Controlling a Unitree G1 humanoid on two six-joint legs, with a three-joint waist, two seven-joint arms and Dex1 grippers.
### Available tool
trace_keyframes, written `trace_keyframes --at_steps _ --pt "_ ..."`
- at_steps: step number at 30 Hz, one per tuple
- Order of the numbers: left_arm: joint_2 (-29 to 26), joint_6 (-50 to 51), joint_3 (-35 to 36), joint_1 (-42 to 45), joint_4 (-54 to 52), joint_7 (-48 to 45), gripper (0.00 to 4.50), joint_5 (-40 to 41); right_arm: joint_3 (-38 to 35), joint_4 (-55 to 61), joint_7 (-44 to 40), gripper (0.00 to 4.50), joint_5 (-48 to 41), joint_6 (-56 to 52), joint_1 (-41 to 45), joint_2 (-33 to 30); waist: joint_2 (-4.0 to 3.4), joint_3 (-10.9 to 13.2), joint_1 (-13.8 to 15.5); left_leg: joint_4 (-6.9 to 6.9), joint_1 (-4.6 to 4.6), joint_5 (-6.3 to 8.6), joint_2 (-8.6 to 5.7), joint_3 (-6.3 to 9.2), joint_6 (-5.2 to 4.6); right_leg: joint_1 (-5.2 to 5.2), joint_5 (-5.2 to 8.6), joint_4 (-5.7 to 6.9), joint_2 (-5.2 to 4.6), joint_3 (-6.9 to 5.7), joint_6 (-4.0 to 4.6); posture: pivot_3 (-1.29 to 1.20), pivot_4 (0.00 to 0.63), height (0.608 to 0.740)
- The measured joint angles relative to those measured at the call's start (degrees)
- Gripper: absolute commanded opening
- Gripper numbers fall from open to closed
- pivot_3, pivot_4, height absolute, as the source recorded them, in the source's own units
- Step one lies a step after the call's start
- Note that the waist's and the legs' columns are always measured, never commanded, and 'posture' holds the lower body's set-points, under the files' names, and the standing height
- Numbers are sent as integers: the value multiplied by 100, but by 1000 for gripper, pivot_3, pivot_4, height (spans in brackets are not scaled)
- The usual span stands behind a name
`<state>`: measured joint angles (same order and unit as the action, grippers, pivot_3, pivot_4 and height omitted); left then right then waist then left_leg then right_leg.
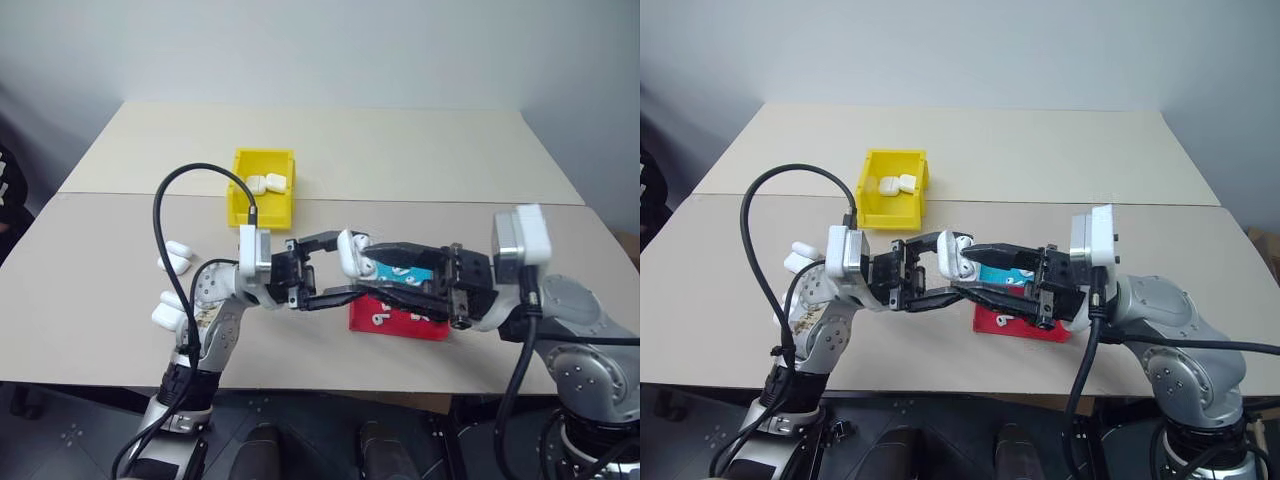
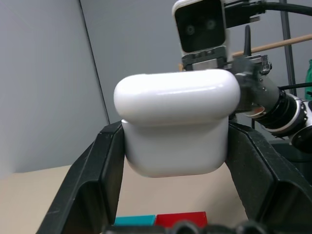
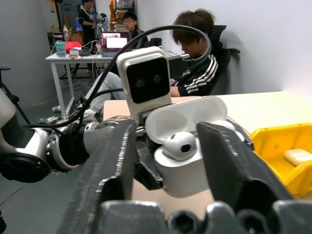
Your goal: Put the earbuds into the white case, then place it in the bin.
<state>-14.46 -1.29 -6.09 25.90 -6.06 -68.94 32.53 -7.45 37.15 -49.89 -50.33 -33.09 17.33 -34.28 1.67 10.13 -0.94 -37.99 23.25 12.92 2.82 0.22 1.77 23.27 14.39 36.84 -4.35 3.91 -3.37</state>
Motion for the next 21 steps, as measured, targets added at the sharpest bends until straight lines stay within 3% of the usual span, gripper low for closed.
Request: trace_keyframes --at_steps 11,18,21 --pt "1 -18 2 1 7 -57 2826 -82 -60 -31 -182 2295 -39 136 -82 -156 0 0 8 0 0 0 0 0 0 -1 0 -1 0 0 0 0 150 740" --pt "64 -187 -15 73 158 -99 2826 -107 -662 -286 -367 2295 -271 220 527 -851 0 1 -15 -1 -4 0 -1 -2 0 -4 -1 -2 0 2 -1 0 150 740" --pt "115 -254 -52 187 309 -125 2826 -168 -540 -591 -178 1375 -392 -297 1781 -1441 -2 2 -41 0 -9 0 0 0 0 -5 -1 1 2 1 1 0 150 740"
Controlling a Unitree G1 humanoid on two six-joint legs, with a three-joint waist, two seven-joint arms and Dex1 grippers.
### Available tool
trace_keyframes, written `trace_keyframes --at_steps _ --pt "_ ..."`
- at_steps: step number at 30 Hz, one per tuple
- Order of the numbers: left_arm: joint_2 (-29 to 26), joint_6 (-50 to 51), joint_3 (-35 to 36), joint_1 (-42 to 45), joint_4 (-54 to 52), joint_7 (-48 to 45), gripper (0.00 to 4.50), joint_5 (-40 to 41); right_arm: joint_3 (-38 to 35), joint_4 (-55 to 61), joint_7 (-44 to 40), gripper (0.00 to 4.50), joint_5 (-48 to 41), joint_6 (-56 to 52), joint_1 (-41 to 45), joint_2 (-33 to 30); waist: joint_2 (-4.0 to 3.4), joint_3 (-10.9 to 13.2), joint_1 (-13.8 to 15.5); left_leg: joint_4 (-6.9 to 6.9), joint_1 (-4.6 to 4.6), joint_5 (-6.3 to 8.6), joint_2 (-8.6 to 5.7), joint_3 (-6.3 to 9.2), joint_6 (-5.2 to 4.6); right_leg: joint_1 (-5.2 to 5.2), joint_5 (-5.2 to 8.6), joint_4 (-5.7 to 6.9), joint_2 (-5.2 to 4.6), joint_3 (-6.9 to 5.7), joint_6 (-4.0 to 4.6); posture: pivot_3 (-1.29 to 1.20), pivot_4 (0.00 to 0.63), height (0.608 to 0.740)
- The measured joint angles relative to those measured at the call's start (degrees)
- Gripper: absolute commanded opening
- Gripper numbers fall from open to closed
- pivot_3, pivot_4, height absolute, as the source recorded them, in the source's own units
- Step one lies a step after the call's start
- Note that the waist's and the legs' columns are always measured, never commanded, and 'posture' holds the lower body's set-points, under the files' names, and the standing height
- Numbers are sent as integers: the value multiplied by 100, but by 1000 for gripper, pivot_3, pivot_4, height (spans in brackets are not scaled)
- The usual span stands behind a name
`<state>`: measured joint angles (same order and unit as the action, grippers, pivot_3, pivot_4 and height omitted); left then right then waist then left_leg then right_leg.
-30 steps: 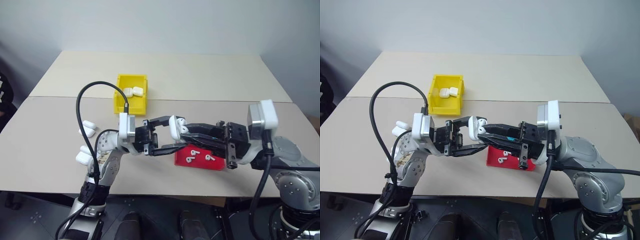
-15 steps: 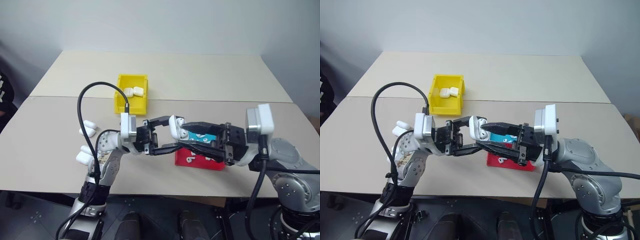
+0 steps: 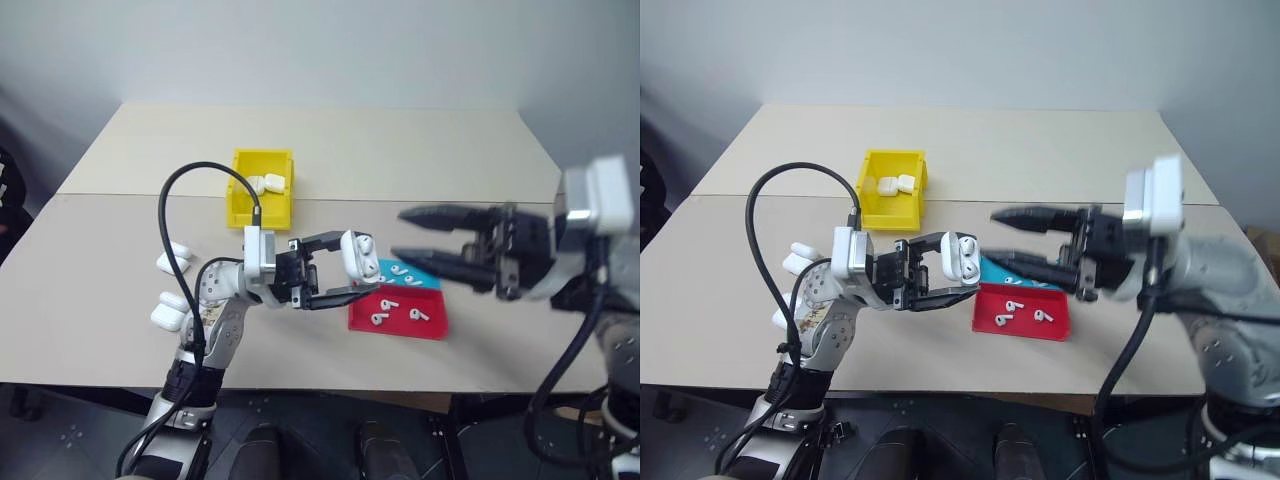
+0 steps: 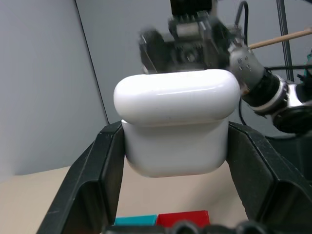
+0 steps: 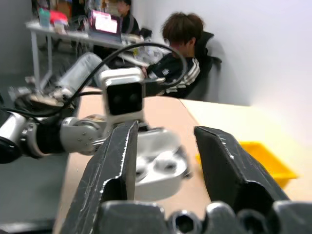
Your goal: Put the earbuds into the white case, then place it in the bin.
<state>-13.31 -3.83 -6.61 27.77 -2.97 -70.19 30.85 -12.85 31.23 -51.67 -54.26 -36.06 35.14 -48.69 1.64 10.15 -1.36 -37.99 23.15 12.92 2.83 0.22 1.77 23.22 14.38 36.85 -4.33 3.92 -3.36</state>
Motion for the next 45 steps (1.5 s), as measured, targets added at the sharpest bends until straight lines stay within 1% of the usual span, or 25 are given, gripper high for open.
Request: trace_keyframes --at_steps 1,2,4,8,11,14,18,26,29,35,38,45 --pt "16 -13 -11 61 62 -17 2826 -17 83 -35 43 1074 -21 -127 371 -111 0 0 5 4 1 0 1 4 0 0 0 -4 2 -3 1 0 150 740" --pt "22 -54 -15 118 134 -32 2826 -37 202 -44 63 638 -52 -247 697 -163 0 0 13 6 3 0 3 5 0 1 1 -8 3 -5 1 0 150 740" --pt "28 -138 -14 185 255 -61 2826 -57 515 -53 69 24 -71 -454 1140 -171 0 0 22 6 11 0 2 5 -1 2 1 -13 1 -6 0 0 150 740" --pt "110 -263 -37 321 561 -100 2826 -170 1365 -212 7 24 243 -868 2063 -182 0 1 45 4 18 0 -1 0 -1 13 0 -10 -5 -3 -1 0 150 740" --pt "174 -420 -47 440 753 -120 2826 -259 1837 -234 -227 24 658 -901 2285 -185 0 1 70 4 20 0 -1 0 -1 12 0 -11 -6 -7 -1 0 150 740" --pt "235 -523 -63 566 914 -141 2826 -304 2222 -316 -581 24 1100 -735 2309 -166 0 1 62 3 22 0 -1 0 -1 14 0 -11 -6 -6 -2 0 150 740" --pt "250 -608 -64 640 1017 -173 2826 -351 2486 -488 -1159 24 1781 -132 2318 -165 0 1 57 3 20 0 -1 1 -1 14 0 -9 -4 -7 -2 0 150 740" --pt "247 -615 -105 638 1073 -181 2826 -436 2962 -649 -1688 24 2814 603 2323 -102 0 1 49 3 19 0 -1 1 0 15 0 -6 -4 -6 -2 0 150 740" --pt "247 -614 -124 637 1082 -173 2826 -496 3020 -684 -1801 24 3068 806 2319 -103 0 1 51 3 20 0 -1 1 0 15 0 -8 -5 -6 -2 0 150 740" --pt "239 -603 -154 632 1082 -159 2826 -513 2919 -711 -1962 24 3157 1040 2230 -167 0 1 52 3 18 0 -1 1 0 15 -1 -6 -5 -7 -1 0 150 740" --pt "240 -615 -117 634 1071 -159 2826 -469 2810 -764 -2058 24 3214 1048 2145 -315 0 1 52 3 17 0 -1 1 0 13 -1 -6 -5 -7 -1 0 150 740" --pt "238 -619 -79 635 1078 -163 2826 -424 2322 -945 -2076 24 3008 1034 2003 -260 0 1 49 3 16 0 -1 1 0 13 -1 -6 -5 -6 -1 0 150 740"
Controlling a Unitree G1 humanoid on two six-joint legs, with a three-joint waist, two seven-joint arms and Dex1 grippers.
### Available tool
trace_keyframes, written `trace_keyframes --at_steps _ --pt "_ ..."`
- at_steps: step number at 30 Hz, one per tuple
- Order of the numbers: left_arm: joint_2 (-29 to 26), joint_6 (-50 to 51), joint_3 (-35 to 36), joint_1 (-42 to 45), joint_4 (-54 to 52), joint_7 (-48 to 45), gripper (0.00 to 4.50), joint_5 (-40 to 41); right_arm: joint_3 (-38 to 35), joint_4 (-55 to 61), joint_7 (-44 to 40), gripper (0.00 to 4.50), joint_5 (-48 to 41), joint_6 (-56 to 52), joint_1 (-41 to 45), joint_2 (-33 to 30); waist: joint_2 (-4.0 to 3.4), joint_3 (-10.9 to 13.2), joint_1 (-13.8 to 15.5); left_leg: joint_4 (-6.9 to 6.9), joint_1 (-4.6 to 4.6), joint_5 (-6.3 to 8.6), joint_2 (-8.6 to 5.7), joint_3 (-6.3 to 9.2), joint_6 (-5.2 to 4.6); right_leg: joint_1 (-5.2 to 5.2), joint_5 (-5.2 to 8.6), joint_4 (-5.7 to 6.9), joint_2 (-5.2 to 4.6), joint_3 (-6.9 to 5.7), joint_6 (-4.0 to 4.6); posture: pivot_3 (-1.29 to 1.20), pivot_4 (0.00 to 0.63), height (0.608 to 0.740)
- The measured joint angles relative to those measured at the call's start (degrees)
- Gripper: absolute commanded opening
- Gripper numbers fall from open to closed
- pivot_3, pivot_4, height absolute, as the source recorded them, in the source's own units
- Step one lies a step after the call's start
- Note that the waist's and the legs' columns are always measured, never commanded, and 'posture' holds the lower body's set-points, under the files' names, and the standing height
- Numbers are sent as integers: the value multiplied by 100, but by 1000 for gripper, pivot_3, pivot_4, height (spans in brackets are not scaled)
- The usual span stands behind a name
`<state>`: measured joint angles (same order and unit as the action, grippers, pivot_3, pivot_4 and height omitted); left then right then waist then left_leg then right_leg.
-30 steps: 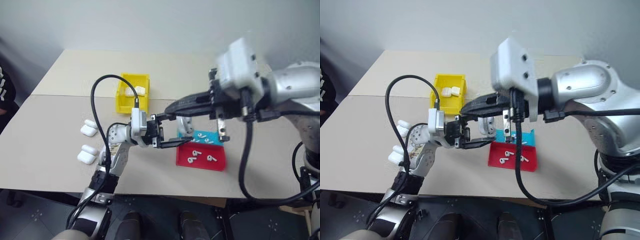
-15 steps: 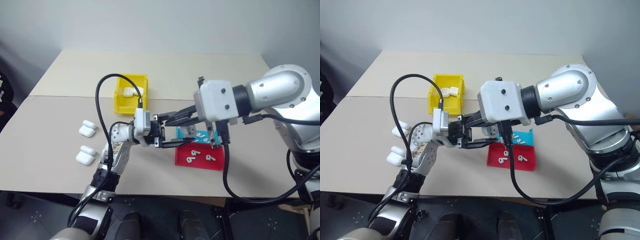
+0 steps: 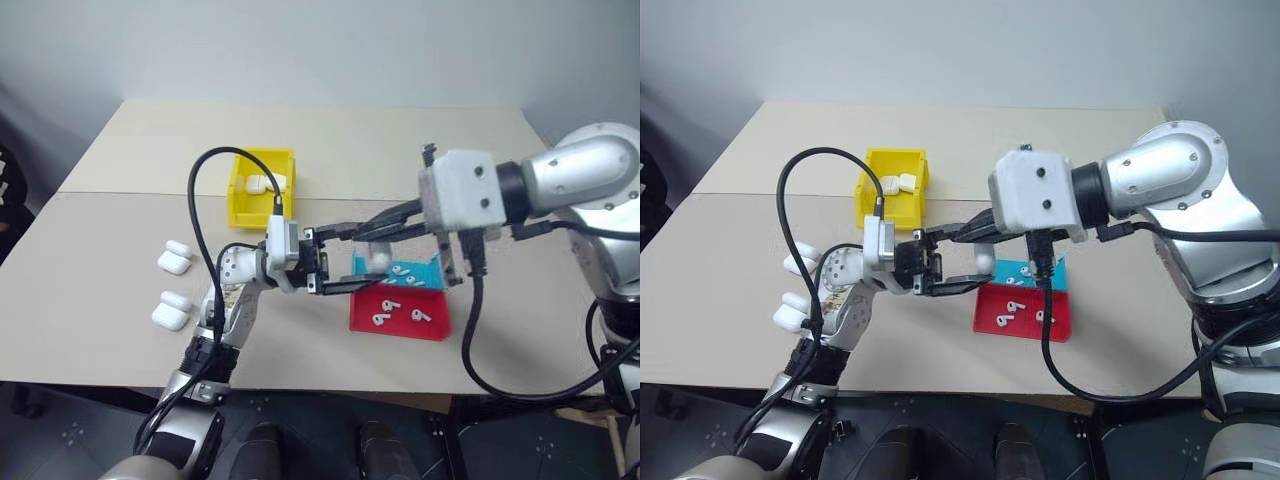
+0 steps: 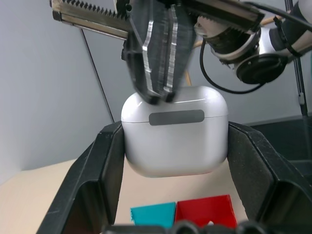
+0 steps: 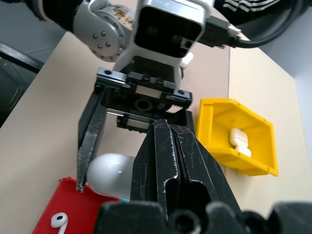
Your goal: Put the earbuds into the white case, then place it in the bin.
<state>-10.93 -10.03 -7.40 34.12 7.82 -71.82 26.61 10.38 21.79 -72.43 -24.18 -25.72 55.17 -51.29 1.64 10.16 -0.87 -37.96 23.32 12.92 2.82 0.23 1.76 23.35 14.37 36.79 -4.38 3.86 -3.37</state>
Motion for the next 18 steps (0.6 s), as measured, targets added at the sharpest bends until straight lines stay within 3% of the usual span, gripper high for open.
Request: trace_keyframes --at_steps 5,9,12,15,18 --pt "-15 -4 50 -30 -66 160 2826 2 -519 -203 76 24 -90 210 -407 15 0 0 4 0 -1 0 -1 0 0 -2 0 -1 -1 0 0 0 150 740" --pt "-147 219 291 -166 -528 971 2826 -148 -1210 -299 888 24 -197 -54 -728 213 1 0 -7 0 0 0 0 1 0 0 -1 2 -1 1 0 0 150 740" --pt "-482 1298 545 -30 -1029 2611 2826 -987 -1847 -145 1882 24 -414 -678 -1128 534 2 0 7 0 -10 0 -1 5 0 -8 -1 9 0 0 0 0 150 740" --pt "-432 1844 762 288 -1011 3914 2826 -1693 -2025 103 2235 24 -517 -940 -1650 608 6 2 35 -2 -3 0 -3 9 0 -9 -1 3 -1 -5 -2 0 150 740" --pt "-213 2563 1024 1189 -526 5744 2826 -2565 -2010 363 2333 24 -598 -1099 -2174 586 8 3 71 -2 7 0 -9 10 0 -7 -5 -7 -4 -6 -9 0 150 740"
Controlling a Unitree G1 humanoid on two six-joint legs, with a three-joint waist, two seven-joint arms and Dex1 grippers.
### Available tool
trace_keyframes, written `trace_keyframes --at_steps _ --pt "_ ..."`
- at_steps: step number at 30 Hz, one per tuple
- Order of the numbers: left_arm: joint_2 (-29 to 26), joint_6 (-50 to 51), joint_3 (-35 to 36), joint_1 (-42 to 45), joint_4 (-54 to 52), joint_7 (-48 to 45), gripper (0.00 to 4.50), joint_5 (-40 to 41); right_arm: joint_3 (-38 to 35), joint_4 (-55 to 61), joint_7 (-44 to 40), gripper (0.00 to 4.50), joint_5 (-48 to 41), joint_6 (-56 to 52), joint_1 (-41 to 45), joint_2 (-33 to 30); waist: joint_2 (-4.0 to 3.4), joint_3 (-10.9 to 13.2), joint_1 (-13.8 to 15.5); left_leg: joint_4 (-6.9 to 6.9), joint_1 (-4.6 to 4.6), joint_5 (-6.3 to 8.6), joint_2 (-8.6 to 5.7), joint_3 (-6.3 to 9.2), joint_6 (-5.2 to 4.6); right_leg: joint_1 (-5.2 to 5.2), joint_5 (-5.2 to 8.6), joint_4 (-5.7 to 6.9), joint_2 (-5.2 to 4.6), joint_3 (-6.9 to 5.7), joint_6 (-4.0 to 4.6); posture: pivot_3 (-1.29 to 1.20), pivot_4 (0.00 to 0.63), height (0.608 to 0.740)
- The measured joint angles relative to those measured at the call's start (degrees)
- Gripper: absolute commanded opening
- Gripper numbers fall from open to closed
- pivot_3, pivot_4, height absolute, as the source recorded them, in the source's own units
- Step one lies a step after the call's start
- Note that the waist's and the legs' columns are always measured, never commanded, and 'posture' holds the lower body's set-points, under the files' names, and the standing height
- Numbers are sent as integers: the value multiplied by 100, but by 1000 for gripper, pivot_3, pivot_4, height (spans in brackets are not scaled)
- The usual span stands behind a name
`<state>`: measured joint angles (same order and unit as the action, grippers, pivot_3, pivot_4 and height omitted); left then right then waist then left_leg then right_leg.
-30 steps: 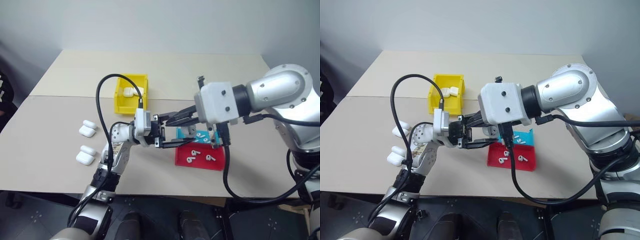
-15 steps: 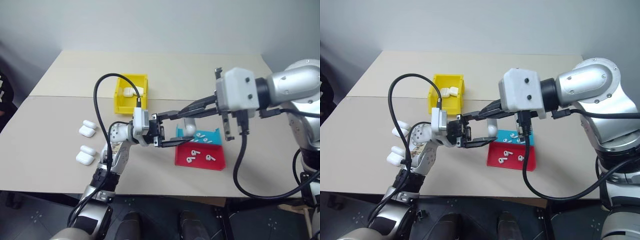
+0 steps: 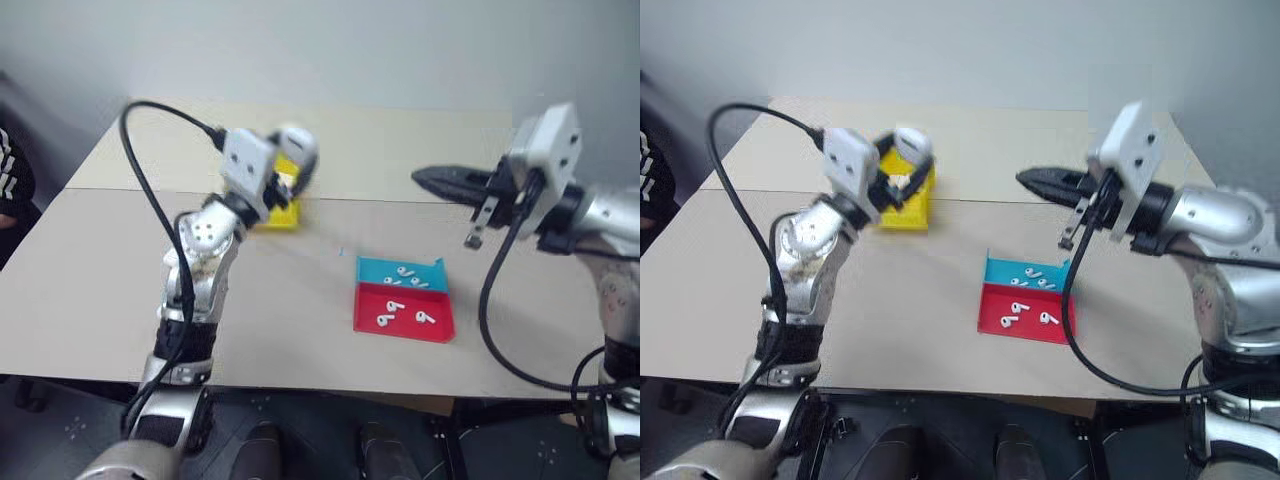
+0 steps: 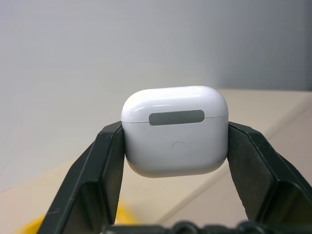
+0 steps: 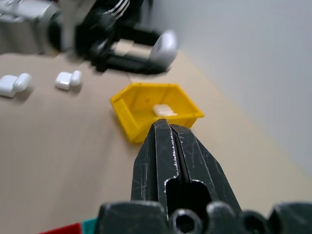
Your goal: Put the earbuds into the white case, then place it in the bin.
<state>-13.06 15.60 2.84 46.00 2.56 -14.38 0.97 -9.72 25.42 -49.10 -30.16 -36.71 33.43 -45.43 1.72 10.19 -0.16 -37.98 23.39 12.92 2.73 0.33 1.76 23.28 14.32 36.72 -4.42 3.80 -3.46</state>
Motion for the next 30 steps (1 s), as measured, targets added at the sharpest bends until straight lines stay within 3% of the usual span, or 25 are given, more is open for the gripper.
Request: trace_keyframes --at_steps 4,14,19,25,30 --pt "193 529 165 543 711 1247 2826 -498 17 -20 83 24 14 -70 -89 -76 -1 0 -12 3 -6 0 -2 -1 0 -1 0 -1 -1 2 -1 0 150 740" --pt "324 792 -92 590 2482 1449 2826 -730 226 -119 325 24 172 -227 -87 -138 3 2 -56 4 3 -1 -1 -1 1 7 0 0 0 1 0 0 150 740" --pt "296 717 -71 865 2952 1262 4470 -611 221 31 425 0 187 -309 -226 -260 4 2 -51 4 4 -1 -2 -1 2 7 0 0 0 1 -1 0 150 740" --pt "295 279 -154 953 3036 1138 4470 -588 221 147 518 0 201 -408 -290 -326 5 3 -53 4 4 -1 -2 -1 2 7 0 0 -1 1 -1 0 150 740" --pt "328 -104 219 562 2292 145 4470 398 241 149 527 0 242 -408 -325 -374 4 3 -82 4 3 -1 -1 -2 2 8 0 2 -1 2 0 0 150 740"
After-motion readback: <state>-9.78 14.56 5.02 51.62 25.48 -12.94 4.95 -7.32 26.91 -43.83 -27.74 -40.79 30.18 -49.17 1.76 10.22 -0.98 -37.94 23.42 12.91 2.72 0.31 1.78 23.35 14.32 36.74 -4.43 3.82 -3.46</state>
